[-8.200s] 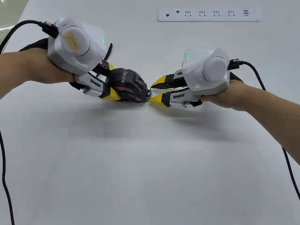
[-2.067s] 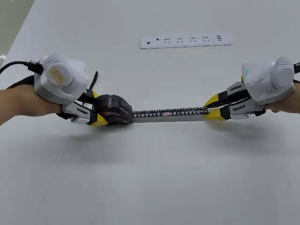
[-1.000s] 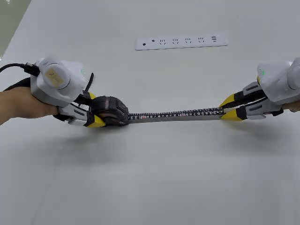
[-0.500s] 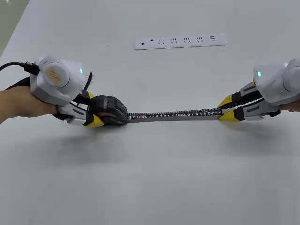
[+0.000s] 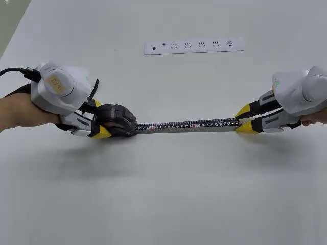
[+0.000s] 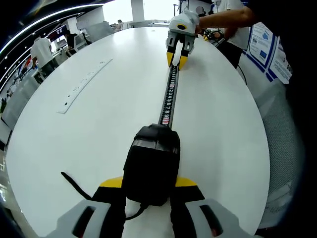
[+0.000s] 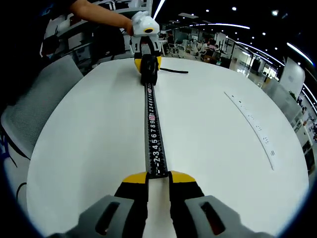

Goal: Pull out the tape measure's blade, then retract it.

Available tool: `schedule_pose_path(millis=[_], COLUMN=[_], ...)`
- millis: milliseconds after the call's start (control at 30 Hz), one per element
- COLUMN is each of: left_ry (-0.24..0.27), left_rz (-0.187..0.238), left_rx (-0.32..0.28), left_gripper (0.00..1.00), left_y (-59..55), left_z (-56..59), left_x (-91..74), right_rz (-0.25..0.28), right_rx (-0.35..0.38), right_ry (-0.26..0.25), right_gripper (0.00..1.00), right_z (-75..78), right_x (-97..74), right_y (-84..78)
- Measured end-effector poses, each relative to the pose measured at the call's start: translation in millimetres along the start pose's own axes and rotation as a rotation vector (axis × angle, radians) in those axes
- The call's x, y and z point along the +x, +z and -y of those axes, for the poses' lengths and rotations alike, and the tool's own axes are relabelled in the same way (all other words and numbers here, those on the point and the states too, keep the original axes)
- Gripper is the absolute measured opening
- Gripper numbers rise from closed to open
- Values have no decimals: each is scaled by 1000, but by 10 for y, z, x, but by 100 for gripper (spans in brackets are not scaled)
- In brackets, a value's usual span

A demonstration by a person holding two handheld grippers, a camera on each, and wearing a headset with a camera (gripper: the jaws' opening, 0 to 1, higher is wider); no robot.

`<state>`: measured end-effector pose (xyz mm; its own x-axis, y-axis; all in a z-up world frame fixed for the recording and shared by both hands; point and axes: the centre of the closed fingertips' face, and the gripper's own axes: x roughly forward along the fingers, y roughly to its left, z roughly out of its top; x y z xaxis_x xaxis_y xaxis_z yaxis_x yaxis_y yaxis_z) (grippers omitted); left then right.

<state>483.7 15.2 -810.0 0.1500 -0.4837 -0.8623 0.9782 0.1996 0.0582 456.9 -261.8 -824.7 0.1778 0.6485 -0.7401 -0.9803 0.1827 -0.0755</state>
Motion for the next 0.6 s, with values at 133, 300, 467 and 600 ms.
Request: schedule_pose_path(millis=[133,300,467,600], left_ry=[11,14,12,13], left_rz=[3,7,9,18], left_rx=[-6,-10,-15,-27], left_gripper=[34,38,47,56], left_y=[17,18,-21,-33], left_z=[-4,10,37,61], left_x=[13,4,-52,-103], right_rz=[-1,0,-2,-3], right_rx=[10,21,36,50], right_ry=[-12,-32,-49,-63], right_gripper=[16,21,31,41], right_z=[13,29,18,5], right_x=[-41,-94,-131,-154], right_y=[-7,-16,-18,-22])
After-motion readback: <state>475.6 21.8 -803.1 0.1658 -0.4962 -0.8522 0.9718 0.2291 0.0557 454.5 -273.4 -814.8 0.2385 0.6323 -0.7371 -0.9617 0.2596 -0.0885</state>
